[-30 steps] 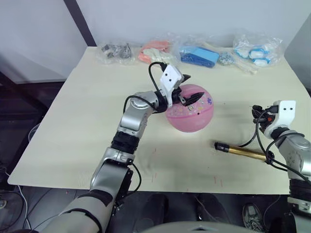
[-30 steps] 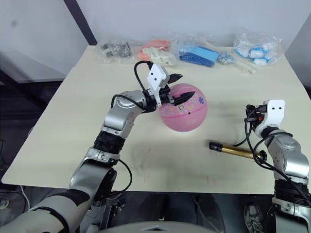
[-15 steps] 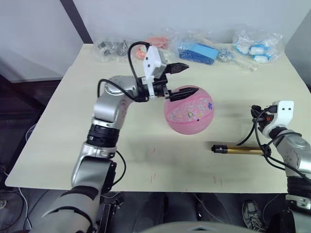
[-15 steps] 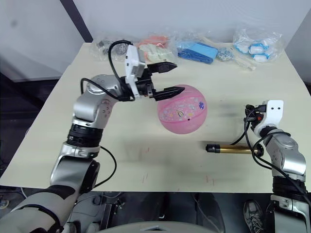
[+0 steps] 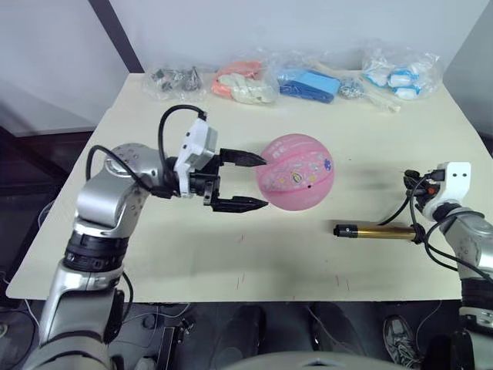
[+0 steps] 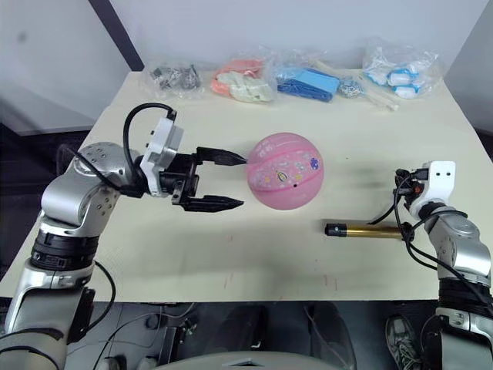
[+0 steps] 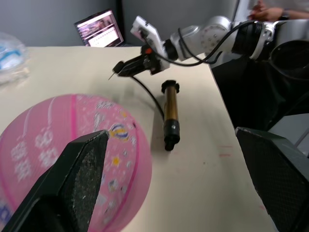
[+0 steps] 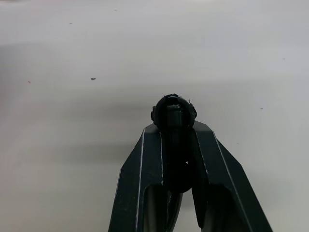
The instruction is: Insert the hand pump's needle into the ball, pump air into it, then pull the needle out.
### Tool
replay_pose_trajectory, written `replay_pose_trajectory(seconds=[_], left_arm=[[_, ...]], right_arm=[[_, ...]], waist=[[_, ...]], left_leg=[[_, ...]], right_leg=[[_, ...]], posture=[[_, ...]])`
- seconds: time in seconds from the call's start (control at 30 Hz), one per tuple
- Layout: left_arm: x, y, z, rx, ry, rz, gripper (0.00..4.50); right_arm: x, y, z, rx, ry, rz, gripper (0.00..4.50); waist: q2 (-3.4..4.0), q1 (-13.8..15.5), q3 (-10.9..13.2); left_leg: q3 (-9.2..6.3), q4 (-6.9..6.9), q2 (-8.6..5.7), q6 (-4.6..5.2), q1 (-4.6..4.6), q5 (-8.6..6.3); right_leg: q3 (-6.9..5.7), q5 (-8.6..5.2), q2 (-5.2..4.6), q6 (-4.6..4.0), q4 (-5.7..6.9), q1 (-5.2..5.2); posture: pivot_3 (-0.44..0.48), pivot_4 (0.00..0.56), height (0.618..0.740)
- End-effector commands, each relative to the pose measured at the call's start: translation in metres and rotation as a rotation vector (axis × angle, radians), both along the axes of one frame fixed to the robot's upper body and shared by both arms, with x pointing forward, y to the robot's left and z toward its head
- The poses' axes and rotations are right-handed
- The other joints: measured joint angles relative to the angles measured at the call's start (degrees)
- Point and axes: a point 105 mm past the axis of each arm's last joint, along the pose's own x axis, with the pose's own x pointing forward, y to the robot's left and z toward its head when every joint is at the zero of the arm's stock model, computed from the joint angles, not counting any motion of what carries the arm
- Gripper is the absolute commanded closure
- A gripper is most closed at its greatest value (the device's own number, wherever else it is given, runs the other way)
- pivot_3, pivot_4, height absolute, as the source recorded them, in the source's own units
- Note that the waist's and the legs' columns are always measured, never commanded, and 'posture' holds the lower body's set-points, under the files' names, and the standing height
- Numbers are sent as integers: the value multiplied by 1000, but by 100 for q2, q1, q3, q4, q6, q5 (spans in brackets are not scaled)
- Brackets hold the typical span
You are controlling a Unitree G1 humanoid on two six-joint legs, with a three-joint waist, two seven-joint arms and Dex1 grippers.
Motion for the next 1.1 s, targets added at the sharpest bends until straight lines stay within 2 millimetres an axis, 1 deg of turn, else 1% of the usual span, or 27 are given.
replay_pose_trajectory(seconds=[0.03,0.2,0.27,0.3,0.37,0.4,0.47,0.5,0.53,0.73,0.87,0.93,1.0,1.1], left_arm=[[-15,5,11,-32,-50,-1,0],[-25,12,5,-64,-31,7,0],[-27,16,2,-57,-30,4,0],[-28,16,2,-63,-25,5,0],[-28,18,2,-72,-24,6,0],[-28,19,2,-73,-25,8,0],[-28,21,2,-75,-25,14,0],[-28,22,1,-77,-24,23,0],[-27,23,0,-78,-24,28,0],[-15,35,-10,-66,-64,131,0],[0,55,-22,-105,-45,292,0],[1,65,-32,-101,-32,344,0],[2,74,-42,-105,-15,397,0],[4,93,-60,-91,8,510,0]], right_arm=[[1,-10,16,-9,-54,-13,4441],[3,-13,15,5,-46,-12,4441],[3,-13,15,4,-48,-6,3398],[4,-14,16,4,-50,-5,3127],[4,-16,19,3,-64,-10,2137],[3,-18,21,2,-72,-11,1771],[2,-21,23,-3,-80,-16,651],[0,-24,25,-13,-82,-18,201],[-2,-25,26,-20,-83,-20,80],[-19,-31,36,-89,-127,34,80],[-44,-32,41,-172,-186,130,80],[-56,-32,43,-181,-223,172,80],[-68,-34,40,-196,-215,223,80],[-90,-36,28,-196,-167,310,80]], waist=[[0,-1,0],[0,0,0],[1,-1,0],[0,-1,0],[1,-1,0],[1,-1,0],[1,0,0],[1,1,0],[1,1,0],[2,5,-1],[3,14,-2],[3,8,-2],[3,1,-2],[3,19,-2]], left_leg=[[0,1,0,2,1,1],[2,1,3,-1,5,3],[4,2,3,-1,4,4],[6,2,3,-1,4,4],[6,1,3,-1,4,4],[6,1,3,-1,4,4],[6,1,3,-1,4,4],[8,1,3,-1,4,4],[8,1,3,-1,4,4],[10,1,4,-1,4,3],[13,1,4,1,8,3],[13,0,6,2,10,2],[19,1,7,3,10,1],[24,3,8,22,19,-9]], right_leg=[[0,0,0,-1,4,0],[1,3,2,-5,6,0],[2,4,2,-5,5,0],[3,4,2,-5,5,0],[3,4,2,-5,4,0],[3,4,2,-6,4,0],[3,4,2,-6,4,0],[3,4,2,-5,4,0],[3,4,2,-6,4,0],[5,4,2,-6,4,0],[8,4,2,-5,5,1],[7,4,4,-5,4,2],[13,4,4,-5,5,2],[17,7,2,-6,6,8]], posture=[[0,150,736],[0,150,736],[0,150,736],[0,150,736],[0,150,736],[0,150,736],[0,150,736],[0,150,736],[0,150,736],[0,150,736],[0,150,736],[0,150,736],[0,150,736],[0,150,736]])
